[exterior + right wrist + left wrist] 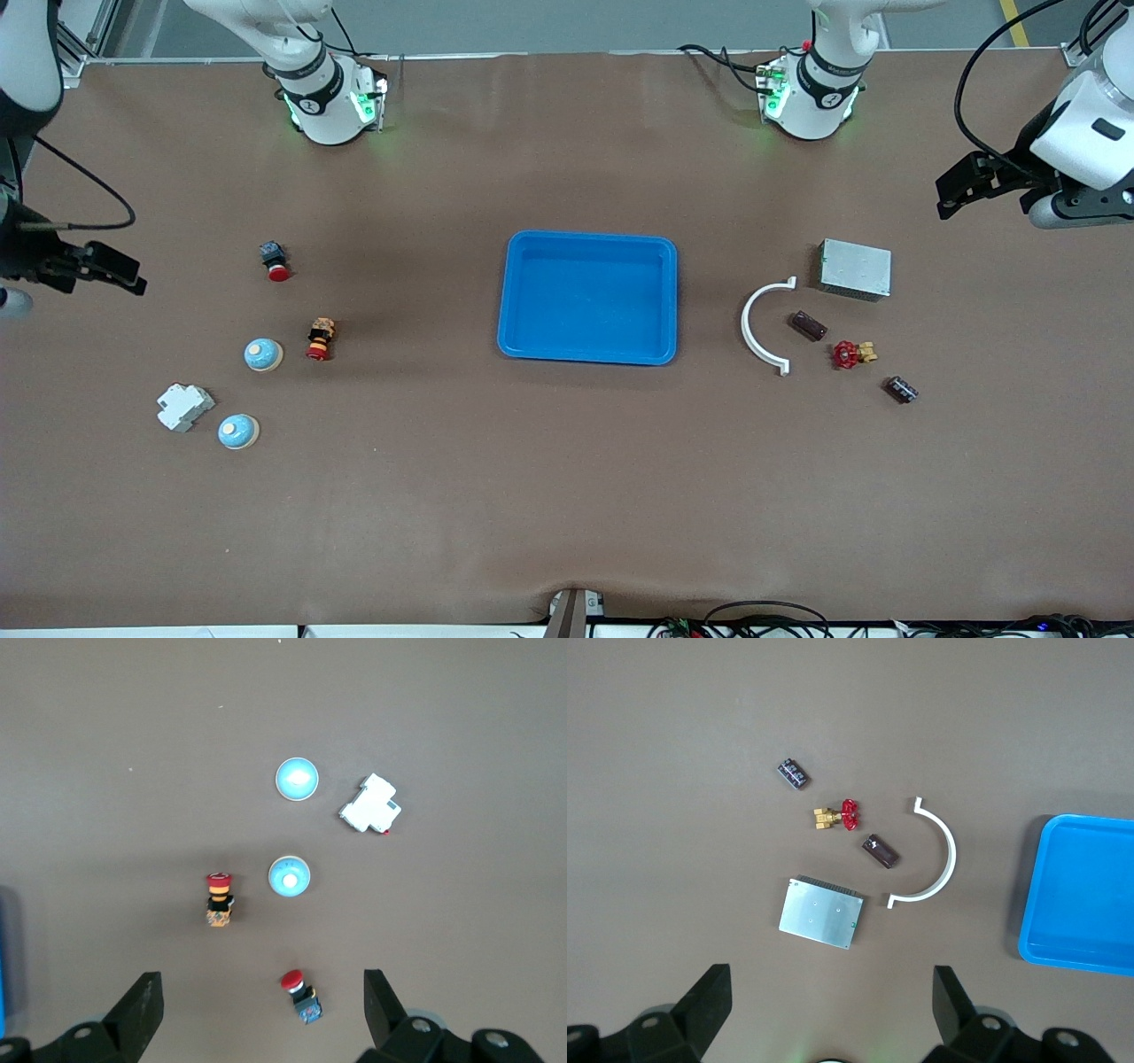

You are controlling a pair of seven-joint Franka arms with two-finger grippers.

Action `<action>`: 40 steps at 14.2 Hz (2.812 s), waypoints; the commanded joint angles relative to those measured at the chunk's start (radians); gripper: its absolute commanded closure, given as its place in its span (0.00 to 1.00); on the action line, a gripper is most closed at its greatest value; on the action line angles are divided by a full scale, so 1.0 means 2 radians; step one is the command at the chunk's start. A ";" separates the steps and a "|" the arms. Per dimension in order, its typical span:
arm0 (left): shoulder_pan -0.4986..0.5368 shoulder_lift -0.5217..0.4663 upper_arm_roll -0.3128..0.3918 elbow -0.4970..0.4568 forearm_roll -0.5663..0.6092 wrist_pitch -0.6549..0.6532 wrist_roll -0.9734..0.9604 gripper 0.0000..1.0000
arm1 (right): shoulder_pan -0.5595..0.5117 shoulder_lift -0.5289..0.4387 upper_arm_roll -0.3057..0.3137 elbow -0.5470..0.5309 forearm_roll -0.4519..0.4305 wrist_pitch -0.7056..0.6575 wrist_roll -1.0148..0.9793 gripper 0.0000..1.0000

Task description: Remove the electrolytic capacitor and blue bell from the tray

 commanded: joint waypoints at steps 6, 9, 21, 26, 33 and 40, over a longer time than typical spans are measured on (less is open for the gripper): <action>-0.001 0.001 0.001 0.005 -0.001 -0.007 0.002 0.00 | 0.025 -0.021 0.000 0.057 -0.001 -0.047 0.034 0.00; -0.002 0.001 0.001 0.006 -0.001 -0.007 0.002 0.00 | 0.025 -0.016 -0.001 0.076 -0.001 -0.050 0.034 0.00; 0.000 0.000 0.004 0.008 -0.001 -0.007 0.008 0.00 | 0.021 0.032 -0.003 0.137 0.002 -0.135 0.036 0.00; 0.000 0.000 0.005 0.008 -0.001 -0.007 0.008 0.00 | 0.022 0.043 -0.003 0.133 0.002 -0.134 0.037 0.00; 0.000 0.000 0.005 0.008 -0.001 -0.007 0.009 0.00 | 0.022 0.043 -0.003 0.133 0.002 -0.135 0.038 0.00; 0.000 -0.001 0.005 0.016 0.000 -0.007 0.004 0.00 | 0.021 0.039 -0.003 0.112 0.002 -0.127 0.039 0.00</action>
